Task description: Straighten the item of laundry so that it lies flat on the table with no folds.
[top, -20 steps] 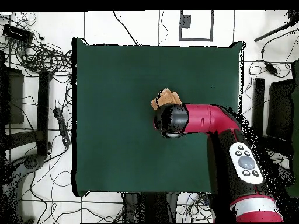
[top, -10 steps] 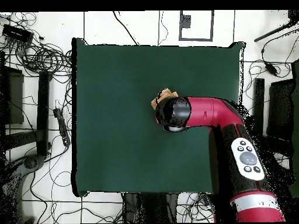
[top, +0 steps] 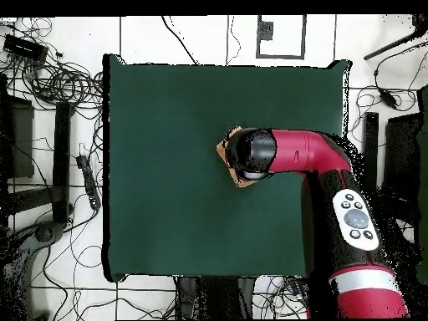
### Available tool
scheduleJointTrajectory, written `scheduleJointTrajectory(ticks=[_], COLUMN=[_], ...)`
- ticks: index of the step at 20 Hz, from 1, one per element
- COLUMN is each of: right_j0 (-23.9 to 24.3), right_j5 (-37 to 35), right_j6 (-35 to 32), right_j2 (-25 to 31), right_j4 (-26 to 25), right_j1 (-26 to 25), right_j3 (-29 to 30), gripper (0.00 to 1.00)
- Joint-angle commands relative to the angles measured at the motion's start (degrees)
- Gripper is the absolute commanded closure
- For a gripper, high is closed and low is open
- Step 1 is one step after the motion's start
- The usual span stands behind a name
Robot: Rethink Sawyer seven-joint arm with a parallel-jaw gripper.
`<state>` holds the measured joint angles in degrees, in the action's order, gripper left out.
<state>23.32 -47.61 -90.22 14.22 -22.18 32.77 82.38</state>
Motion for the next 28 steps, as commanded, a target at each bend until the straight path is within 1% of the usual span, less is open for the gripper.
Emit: scheduleJointTrajectory(ticks=[1,6,28], right_j0=[-3.23,-3.25,-3.42], right_j5=[-4.25,-2.96,-1.94], right_j6=[3.01,3.00,2.86], right_j2=[4.35,4.53,5.34], right_j4=[-0.59,-0.78,-0.27], right_j1=[-1.96,-2.53,-3.42], right_j3=[-1.11,-1.52,-1.84], gripper=[0.00,0.00,0.00])
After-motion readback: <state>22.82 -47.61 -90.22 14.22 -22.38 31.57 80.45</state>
